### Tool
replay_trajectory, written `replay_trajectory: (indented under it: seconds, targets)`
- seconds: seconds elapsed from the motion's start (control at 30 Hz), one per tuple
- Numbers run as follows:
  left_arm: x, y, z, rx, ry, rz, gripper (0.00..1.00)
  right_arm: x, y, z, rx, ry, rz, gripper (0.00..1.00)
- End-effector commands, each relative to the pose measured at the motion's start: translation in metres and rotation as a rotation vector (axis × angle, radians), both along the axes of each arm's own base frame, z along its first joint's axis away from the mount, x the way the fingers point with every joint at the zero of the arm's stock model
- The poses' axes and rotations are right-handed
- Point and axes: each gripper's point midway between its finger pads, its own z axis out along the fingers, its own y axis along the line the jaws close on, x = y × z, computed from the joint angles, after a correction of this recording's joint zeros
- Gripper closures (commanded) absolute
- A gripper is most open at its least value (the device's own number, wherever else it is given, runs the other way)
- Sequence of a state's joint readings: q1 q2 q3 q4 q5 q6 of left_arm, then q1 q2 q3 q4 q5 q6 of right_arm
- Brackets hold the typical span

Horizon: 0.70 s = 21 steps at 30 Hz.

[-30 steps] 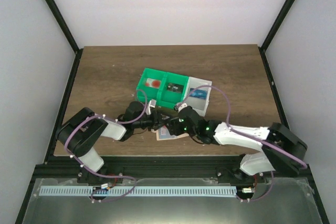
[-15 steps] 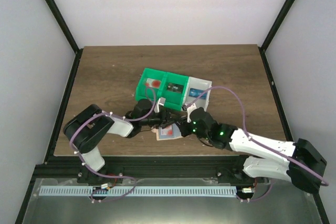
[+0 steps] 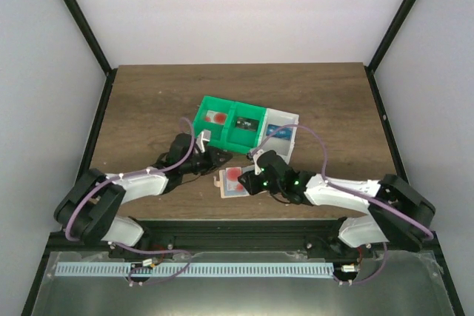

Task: Take the credit cards out of the card holder

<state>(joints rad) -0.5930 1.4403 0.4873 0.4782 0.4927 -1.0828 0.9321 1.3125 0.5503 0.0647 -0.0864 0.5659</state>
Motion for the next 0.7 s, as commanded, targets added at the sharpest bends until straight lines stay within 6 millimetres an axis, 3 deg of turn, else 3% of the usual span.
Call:
replay_trajectory:
  seconds: [0.0,0.07,0.23,0.67]
  targets:
    - [-0.016,0.018,-0.029,0.125,0.034,-0.009,0.91,0.0,0.012,-0.003,0.068,0.046,0.044,0.77]
    - [-0.022,0.02,-0.036,0.124,0.041,-0.019,1.0,0.004,0.012,-0.008,0.078,0.078,0.035,0.77]
    - [-0.034,0.016,-0.051,0.091,0.05,-0.074,1.0,0.01,0.009,-0.019,0.15,0.165,0.041,0.77]
    - [-0.042,0.017,-0.088,0.16,0.101,-0.115,1.0,0.02,0.0,-0.047,0.071,0.205,-0.022,0.77]
